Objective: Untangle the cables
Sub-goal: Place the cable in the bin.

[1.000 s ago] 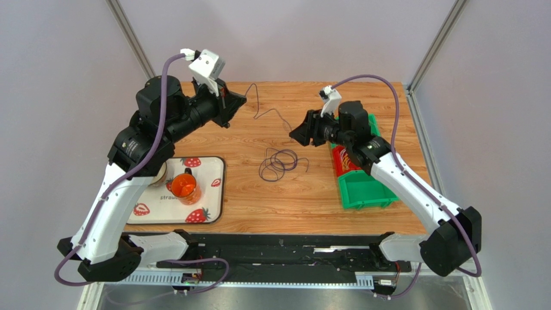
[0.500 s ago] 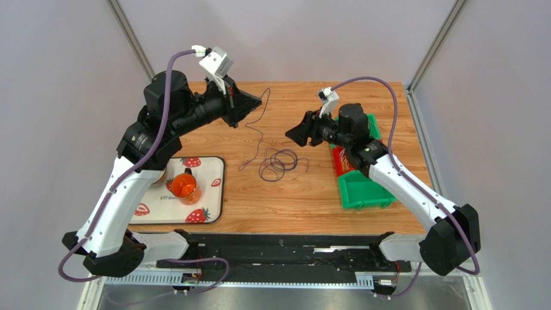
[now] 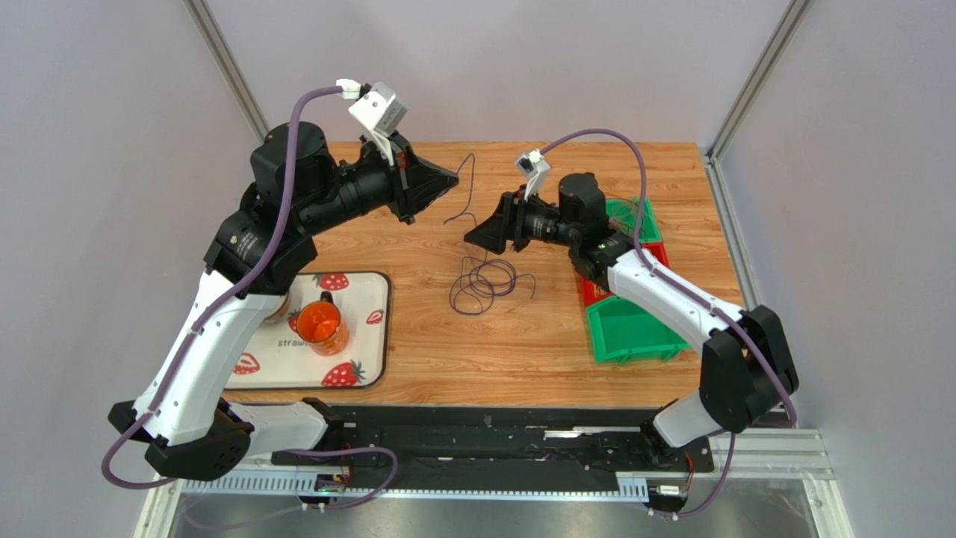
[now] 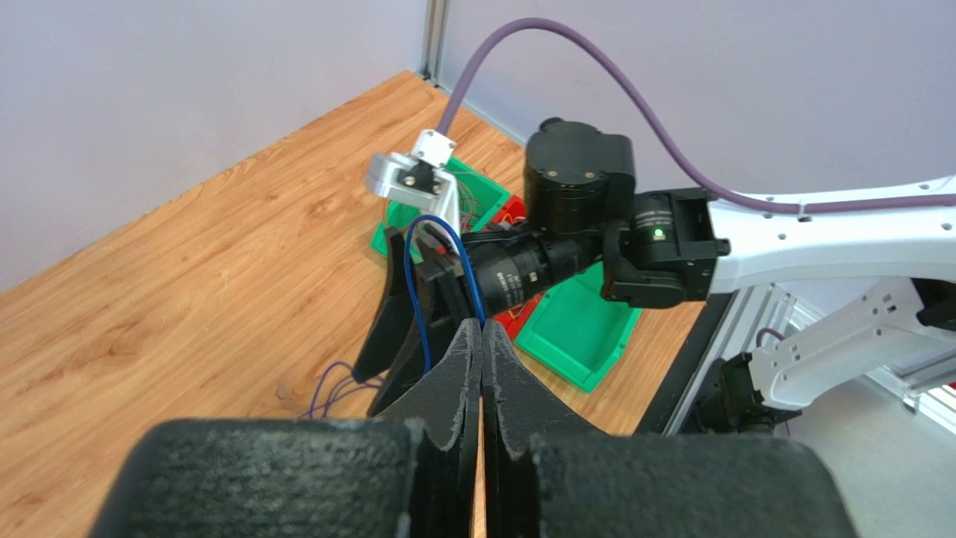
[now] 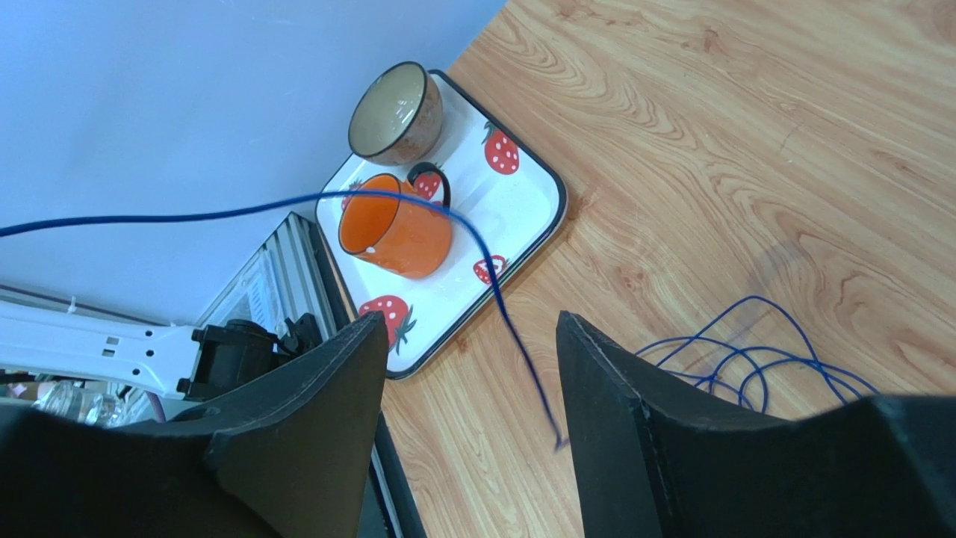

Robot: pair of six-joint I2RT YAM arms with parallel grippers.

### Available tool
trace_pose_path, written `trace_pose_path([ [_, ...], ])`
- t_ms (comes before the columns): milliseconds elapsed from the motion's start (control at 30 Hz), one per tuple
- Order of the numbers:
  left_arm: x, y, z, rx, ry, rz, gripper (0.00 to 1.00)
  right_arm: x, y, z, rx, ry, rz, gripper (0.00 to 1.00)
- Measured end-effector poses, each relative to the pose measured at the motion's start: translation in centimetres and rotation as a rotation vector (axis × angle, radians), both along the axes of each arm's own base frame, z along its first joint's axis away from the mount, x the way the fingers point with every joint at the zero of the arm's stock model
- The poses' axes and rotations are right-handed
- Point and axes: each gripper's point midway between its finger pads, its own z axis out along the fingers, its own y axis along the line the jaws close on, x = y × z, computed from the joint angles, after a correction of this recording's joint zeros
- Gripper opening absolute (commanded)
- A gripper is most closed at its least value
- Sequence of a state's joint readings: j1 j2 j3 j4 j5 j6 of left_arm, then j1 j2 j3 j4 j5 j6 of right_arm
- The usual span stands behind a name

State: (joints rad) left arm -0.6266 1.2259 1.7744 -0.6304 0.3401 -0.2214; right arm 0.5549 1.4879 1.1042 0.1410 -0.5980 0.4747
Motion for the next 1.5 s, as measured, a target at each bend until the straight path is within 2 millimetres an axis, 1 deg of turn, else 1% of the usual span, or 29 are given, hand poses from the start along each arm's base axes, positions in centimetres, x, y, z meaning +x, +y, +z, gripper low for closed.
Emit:
trace_pose_path([
  [67, 0.0, 0.0, 0.0, 0.000, 0.000, -0.003, 0.00, 0.6, 0.5, -0.3, -0.003, 0.006, 0.009, 0.61],
  [100, -0.1, 0.0, 0.0, 0.000, 0.000, -0.003, 0.00, 0.9, 0.7, -0.4, -0.005, 0.005, 0.011, 0.55],
  [167, -0.1, -0.1, 0.0, -0.001, 0.000, -0.007, 0.00, 1.5, 1.1, -0.4, -0.008, -0.001, 0.014, 0.40],
  [200, -0.1, -0.1, 0.0, -0.001, 0.000, -0.008, 0.00, 1.7, 1.2, -0.4, -0.009, -0.005, 0.016, 0.20],
  [233, -0.1, -0.1, 0.0, -0.001, 0.000, -0.009, 0.00, 1.8, 1.3, -0.3, -0.008, -0.007, 0.018, 0.13],
  [300, -0.1, -0.1, 0.0, -0.001, 0.000, -0.009, 0.00, 1.8, 1.4, -0.3, -0.006, -0.011, 0.024, 0.06],
  [367, -0.1, -0.1, 0.0, -0.001, 0.001, -0.009, 0.00, 1.8, 1.4, 0.0, 0.002, -0.012, 0.024, 0.07],
  [500, 0.0, -0.1, -0.2, 0.002, 0.004, -0.003, 0.00, 1.5, 1.3, 0.3, 0.008, -0.012, 0.025, 0.50],
  [567, 0.1, 0.0, -0.4, 0.005, 0.007, 0.002, 0.00, 1.0, 1.1, 0.6, 0.013, -0.019, 0.033, 0.54],
  [700, 0.1, 0.0, -0.5, 0.004, 0.006, 0.002, 0.00, 0.3, 0.9, 1.9, 0.031, -0.046, 0.049, 0.53],
  [833, 0.1, -0.1, -0.4, 0.004, 0.006, 0.002, 0.00, -0.4, 1.2, 2.6, 0.057, -0.053, 0.079, 0.53],
  [933, 0.1, -0.1, -0.4, 0.002, 0.004, 0.002, 0.00, -0.7, 1.7, 2.7, 0.071, -0.049, 0.096, 0.51],
  [1033, 0.2, 0.0, -0.3, 0.002, 0.002, 0.005, 0.00, -0.6, 2.2, 2.1, 0.071, -0.035, 0.109, 0.51],
  [1100, 0.1, 0.0, -0.3, 0.001, 0.001, 0.006, 0.00, -0.3, 2.6, 1.6, 0.067, -0.022, 0.114, 0.48],
  [1133, 0.1, 0.1, -0.3, 0.000, 0.000, 0.008, 0.00, -0.1, 2.8, 1.3, 0.065, -0.015, 0.118, 0.40],
  [1167, 0.1, 0.1, -0.2, 0.000, -0.001, 0.009, 0.00, 0.1, 3.0, 1.1, 0.064, -0.008, 0.119, 0.16],
  [1200, 0.1, 0.1, -0.2, -0.001, -0.002, 0.009, 0.00, 0.2, 3.2, 1.0, 0.062, -0.003, 0.121, 0.05],
  [1233, 0.1, 0.1, -0.2, -0.001, -0.002, 0.009, 0.00, 0.3, 3.3, 0.9, 0.061, 0.005, 0.121, 0.00],
  [1500, 0.3, 0.3, -0.4, 0.002, 0.000, 0.025, 0.00, 0.5, 3.2, 1.2, 0.060, -0.003, 0.101, 0.00],
])
